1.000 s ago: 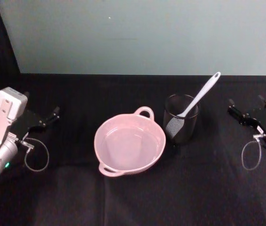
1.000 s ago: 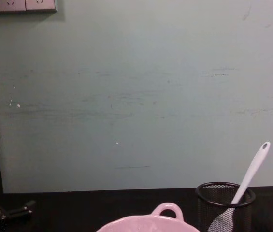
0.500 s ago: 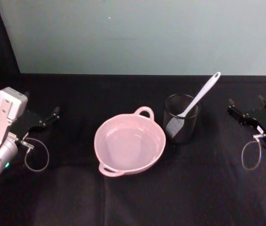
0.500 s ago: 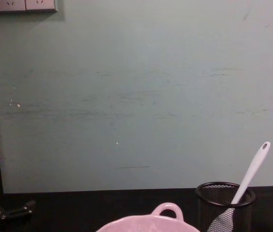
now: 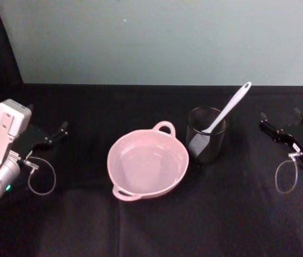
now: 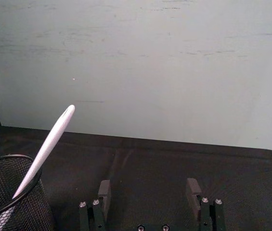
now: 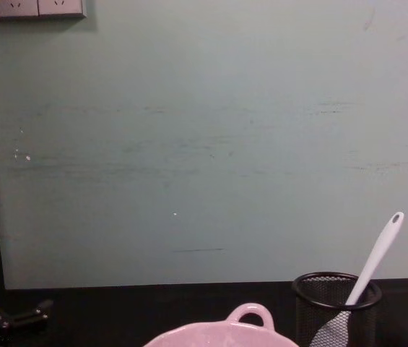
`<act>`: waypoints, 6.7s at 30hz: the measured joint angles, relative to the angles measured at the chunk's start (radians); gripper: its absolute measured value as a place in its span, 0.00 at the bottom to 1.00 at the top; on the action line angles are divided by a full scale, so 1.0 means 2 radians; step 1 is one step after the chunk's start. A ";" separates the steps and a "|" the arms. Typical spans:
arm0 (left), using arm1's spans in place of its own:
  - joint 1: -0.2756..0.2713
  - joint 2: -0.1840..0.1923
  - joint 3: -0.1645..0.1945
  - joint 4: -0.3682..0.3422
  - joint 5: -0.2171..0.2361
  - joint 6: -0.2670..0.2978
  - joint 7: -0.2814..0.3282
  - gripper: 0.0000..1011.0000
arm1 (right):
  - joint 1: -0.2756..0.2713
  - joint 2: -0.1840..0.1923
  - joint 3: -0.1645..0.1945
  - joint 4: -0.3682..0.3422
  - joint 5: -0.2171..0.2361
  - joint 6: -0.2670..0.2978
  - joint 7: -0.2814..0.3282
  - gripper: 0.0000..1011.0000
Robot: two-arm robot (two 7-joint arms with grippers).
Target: Use the one hand to pick up the spoon and stir the clear water in the bowl.
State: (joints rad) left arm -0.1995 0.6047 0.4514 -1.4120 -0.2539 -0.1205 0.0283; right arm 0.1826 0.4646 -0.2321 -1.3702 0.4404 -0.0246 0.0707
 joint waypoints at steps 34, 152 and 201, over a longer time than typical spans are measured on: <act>0.000 0.000 0.000 0.000 0.000 0.000 0.000 1.00 | 0.000 0.000 0.000 0.000 0.000 0.000 0.000 0.99; 0.000 0.000 0.000 0.000 0.000 0.000 0.000 1.00 | 0.067 -0.028 -0.004 -0.007 0.295 0.169 0.073 0.99; 0.000 0.000 0.000 0.000 0.000 0.000 0.000 1.00 | 0.068 0.001 -0.026 -0.039 0.269 0.163 0.079 0.12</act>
State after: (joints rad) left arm -0.1996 0.6047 0.4514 -1.4120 -0.2539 -0.1205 0.0283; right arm 0.3183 0.4660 -0.2839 -1.4483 0.9777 0.3013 0.2279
